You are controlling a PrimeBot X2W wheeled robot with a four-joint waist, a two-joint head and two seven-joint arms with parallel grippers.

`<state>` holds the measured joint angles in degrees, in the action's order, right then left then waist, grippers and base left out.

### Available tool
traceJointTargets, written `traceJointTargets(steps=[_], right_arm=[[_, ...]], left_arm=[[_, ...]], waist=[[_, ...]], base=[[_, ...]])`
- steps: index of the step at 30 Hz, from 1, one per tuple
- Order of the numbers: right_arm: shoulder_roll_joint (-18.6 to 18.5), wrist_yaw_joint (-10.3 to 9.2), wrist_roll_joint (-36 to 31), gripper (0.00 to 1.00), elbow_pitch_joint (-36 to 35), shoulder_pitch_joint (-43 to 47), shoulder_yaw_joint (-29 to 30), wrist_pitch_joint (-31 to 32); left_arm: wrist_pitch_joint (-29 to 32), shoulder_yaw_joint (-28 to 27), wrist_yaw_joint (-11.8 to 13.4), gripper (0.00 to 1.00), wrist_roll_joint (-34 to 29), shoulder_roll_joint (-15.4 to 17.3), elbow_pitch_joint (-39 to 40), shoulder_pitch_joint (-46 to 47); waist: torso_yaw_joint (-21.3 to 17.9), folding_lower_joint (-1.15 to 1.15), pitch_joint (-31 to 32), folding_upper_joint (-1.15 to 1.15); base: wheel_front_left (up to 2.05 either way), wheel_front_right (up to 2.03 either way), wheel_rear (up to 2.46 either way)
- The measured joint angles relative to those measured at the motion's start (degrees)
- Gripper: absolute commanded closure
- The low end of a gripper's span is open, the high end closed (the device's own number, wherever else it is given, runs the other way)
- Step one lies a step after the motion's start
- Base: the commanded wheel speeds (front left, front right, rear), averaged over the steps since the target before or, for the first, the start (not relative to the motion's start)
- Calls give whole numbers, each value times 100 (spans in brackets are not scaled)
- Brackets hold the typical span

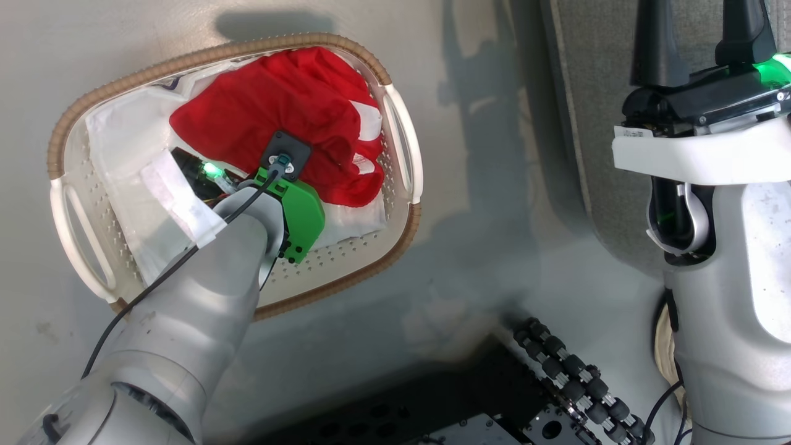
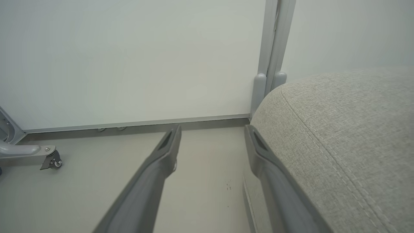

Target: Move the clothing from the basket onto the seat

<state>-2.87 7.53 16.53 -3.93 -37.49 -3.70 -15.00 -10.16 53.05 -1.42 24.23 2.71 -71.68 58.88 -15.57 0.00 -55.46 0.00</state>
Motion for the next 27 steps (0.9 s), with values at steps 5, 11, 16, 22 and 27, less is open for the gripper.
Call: traceJointTargets(steps=[5,11,16,22,27], right_arm=[[1,0,110,0,44,-26,11,0],[1,0,210,0,202,-87,-60,0],[2,0,168,0,378,-32,-112,0],[7,0,48,0,548,198,-122,0],[4,0,-47,0,702,403,-136,0]], left_arm=[[-157,-23,111,100,101,0,-82,0],[-381,-129,177,100,258,15,-126,-119],[-461,-157,170,100,355,14,-101,-471],[-481,-215,203,100,438,13,338,-825],[-487,-323,269,100,428,12,768,-1126]], waist=[[-42,0,80,0],[-104,0,280,0],[-85,0,619,0],[36,0,1116,0],[184,0,1523,0]], base=[[0,0,0],[0,0,0],[0,0,0],[0,0,0],[0,0,0]])
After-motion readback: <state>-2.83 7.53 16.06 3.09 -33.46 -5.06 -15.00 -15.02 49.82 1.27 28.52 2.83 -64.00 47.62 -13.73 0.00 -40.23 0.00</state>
